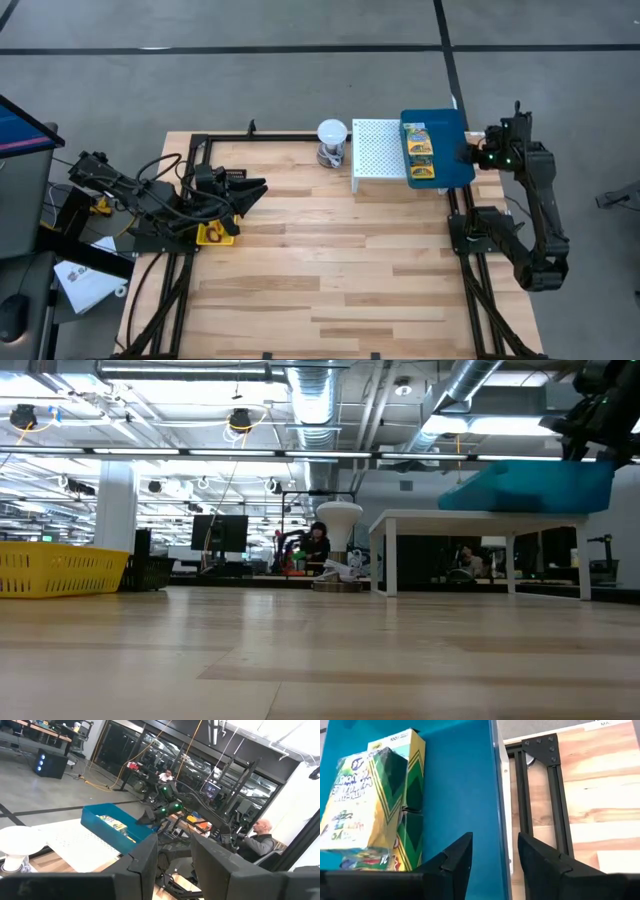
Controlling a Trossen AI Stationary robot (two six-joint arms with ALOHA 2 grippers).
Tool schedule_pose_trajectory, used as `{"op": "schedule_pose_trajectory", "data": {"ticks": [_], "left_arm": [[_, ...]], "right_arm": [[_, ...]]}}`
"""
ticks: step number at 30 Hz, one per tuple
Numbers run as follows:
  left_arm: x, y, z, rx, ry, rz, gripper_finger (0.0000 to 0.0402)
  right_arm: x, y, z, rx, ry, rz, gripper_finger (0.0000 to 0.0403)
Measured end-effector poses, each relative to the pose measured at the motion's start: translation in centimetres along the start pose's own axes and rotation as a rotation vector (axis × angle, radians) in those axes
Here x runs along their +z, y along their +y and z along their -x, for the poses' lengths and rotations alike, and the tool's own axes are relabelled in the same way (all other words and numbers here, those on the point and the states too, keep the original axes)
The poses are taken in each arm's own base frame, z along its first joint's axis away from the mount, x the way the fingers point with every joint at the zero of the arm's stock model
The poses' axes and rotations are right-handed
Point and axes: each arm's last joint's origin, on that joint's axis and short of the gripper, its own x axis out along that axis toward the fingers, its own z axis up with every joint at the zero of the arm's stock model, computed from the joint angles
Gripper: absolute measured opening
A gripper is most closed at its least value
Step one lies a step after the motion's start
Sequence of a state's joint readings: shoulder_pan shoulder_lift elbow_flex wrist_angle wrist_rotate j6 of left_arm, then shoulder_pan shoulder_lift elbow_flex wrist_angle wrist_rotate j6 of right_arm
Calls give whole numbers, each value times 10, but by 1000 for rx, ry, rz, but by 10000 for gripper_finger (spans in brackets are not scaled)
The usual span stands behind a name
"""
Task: Pick & Place Office Desk Supplies
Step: Put the blue bin on the shelf
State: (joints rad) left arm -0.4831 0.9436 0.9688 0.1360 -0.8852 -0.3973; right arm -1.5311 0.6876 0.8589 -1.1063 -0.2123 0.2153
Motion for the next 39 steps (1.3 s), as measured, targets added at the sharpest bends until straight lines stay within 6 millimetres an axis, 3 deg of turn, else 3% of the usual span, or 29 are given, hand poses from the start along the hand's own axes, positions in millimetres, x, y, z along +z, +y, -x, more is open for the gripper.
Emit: {"op": "schedule_pose_trajectory", "data": {"ticks": [39], "left_arm": [[-1,0,0,2,5,-7,113]], "right_arm": [[-15,2,10,95,54,-31,141]]}}
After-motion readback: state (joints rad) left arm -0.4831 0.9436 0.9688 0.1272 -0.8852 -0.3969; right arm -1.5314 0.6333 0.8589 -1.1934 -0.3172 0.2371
